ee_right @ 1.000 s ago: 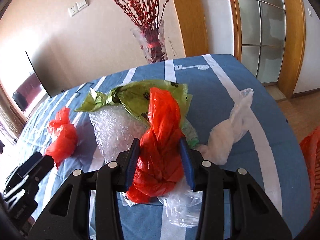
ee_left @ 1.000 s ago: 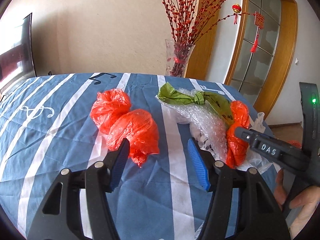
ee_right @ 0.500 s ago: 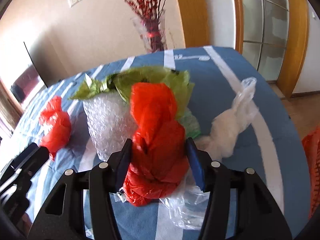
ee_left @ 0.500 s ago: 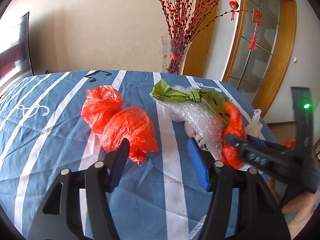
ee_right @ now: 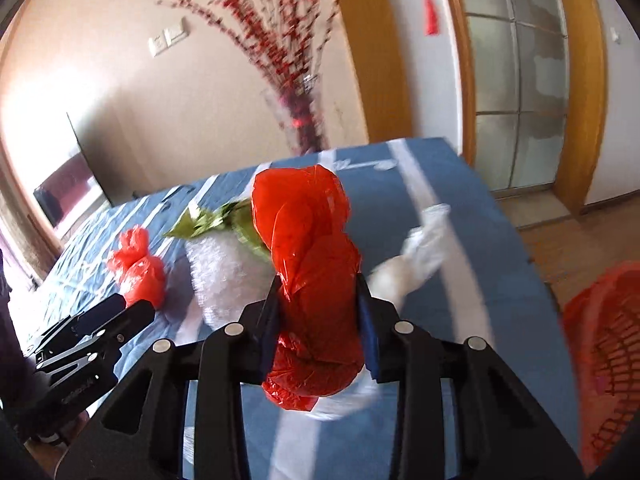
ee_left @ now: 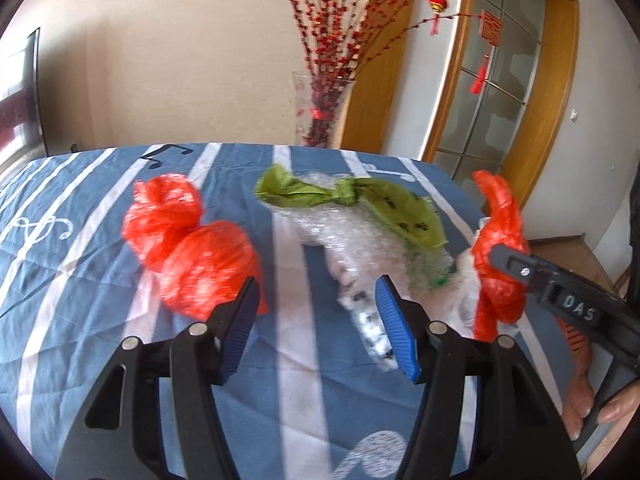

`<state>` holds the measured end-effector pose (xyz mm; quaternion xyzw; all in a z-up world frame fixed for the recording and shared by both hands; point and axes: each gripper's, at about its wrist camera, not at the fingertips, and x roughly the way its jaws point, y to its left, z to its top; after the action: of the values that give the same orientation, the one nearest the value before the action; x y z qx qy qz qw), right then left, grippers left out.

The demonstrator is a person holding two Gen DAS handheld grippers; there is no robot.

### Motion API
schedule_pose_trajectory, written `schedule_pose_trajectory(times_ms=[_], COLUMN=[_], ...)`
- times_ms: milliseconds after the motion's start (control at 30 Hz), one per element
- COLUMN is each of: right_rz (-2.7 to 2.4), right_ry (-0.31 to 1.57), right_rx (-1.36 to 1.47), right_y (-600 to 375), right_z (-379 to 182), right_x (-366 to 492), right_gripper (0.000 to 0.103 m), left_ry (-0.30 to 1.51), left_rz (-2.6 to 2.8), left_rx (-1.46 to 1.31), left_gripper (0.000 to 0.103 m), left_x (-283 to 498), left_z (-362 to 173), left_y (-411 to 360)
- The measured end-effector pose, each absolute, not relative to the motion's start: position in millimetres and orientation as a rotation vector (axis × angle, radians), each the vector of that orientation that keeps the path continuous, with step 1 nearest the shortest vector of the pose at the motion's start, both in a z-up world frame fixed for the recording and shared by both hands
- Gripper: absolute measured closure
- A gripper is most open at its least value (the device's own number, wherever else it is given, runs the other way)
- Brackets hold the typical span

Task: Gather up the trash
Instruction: 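Lift the red bag with the right gripper while the left gripper grasps the clear knotted bag, then drop both bags into the red basket, opening both grippers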

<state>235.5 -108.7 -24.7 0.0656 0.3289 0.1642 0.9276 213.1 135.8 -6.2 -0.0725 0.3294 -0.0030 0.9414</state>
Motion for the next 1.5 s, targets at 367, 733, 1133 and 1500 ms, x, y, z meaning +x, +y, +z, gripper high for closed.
schedule_pose_trajectory(times_ms=[367, 733, 1133, 1500], right_rz=[0.18, 0.083, 0.072, 0.038], right_ry=[0.62, 0.649, 0.647, 0.593], right_rx=[0.148, 0.189, 0.202, 0.213], right_y=[-174.4, -223.6, -239.8, -263.2], right_z=[-21.9, -35.5, -35.5, -17.0], right_x=[218.6, 210.4, 199.5, 176.2], right_gripper=[0.068, 0.068, 0.068, 0.068], left_ry=[0.709, 0.809, 0.902, 0.804], left_rz=[-0.15, -0.22, -0.232, -0.322], left_rx=[-0.101, 0.033, 0.016, -0.02], left_gripper=[0.043, 0.049, 0.099, 0.1], left_x=[240.1, 270.6, 280.7, 254.0], left_z=[-11.4, -42.4, -64.0, -24.4], left_y=[62.7, -15.2, -23.5, -37.4])
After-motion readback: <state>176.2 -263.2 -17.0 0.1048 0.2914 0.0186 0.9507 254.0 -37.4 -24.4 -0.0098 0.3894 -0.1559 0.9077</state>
